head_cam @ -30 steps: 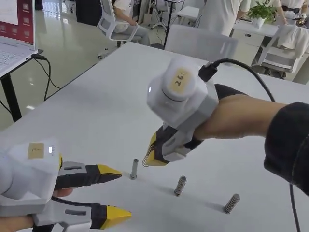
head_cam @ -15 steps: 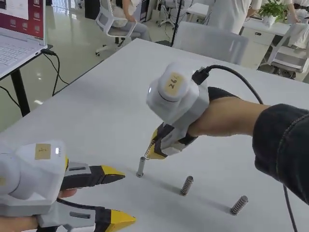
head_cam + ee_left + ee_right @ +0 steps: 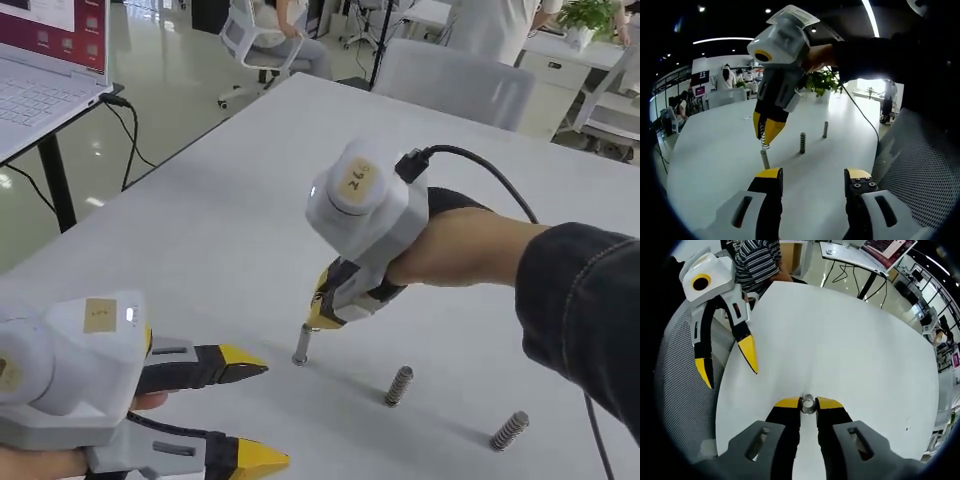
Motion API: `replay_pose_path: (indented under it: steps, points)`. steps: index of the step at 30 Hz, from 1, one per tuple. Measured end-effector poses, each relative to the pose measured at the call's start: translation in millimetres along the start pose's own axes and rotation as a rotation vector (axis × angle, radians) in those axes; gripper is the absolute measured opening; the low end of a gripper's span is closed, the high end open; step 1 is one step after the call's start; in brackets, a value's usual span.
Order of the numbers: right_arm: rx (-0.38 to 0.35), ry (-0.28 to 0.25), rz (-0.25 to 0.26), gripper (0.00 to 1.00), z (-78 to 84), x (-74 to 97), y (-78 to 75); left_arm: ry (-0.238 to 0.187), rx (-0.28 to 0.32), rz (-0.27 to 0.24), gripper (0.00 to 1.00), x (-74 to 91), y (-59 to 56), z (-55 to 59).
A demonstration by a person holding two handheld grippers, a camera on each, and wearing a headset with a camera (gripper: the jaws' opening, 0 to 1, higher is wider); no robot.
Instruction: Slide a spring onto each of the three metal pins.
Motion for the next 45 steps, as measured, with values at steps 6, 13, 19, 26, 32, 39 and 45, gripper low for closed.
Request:
replay_pose_path:
  steps: [6,13,19,26,32,39,45]
  points:
    - [0.0,-0.02,0.002,0.13,-3.9,0.6,-0.4,0.006,0.005,0.007,0.47,-1.5,-0.1,2.4]
    - [-0.01,-0.017,-0.001,0.13,-2.1,-3.7,-1.9,0.008,0.008,0.01,0.47,-1.7,0.4,2.9]
    - [-0.028,-0.025,-0.009,0.13,-2.0,-8.1,-2.3,0.013,0.012,0.008,0.46,0.0,1.5,4.7]
    - [-0.034,-0.017,-0.012,0.13,3.7,-15.0,-3.8,0.014,0.017,0.004,0.46,0.1,1.6,5.7]
    - [-0.052,-0.016,-0.018,0.13,13.0,-23.9,-2.1,0.015,0.02,0.002,0.46,0.4,2.0,6.8]
    - [-0.068,-0.017,-0.022,0.13,21.1,-34.1,0.4,0.017,0.024,-0.004,0.46,0.7,2.6,8.0]
    - [-0.078,-0.014,-0.029,0.13,28.1,-40.9,6.0,0.022,0.029,-0.005,0.45,1.2,4.2,10.6]
Point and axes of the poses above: the centre of the closed fingertips' face, and the gripper's own axes: x roughly backward along the fingers, y roughly to its left, z roughly out of its underside, the point moved 5 cm from there along x, roughly backward along the fingers, and after that the axes turned 14 degrees about -y, right-handed, at the moved point
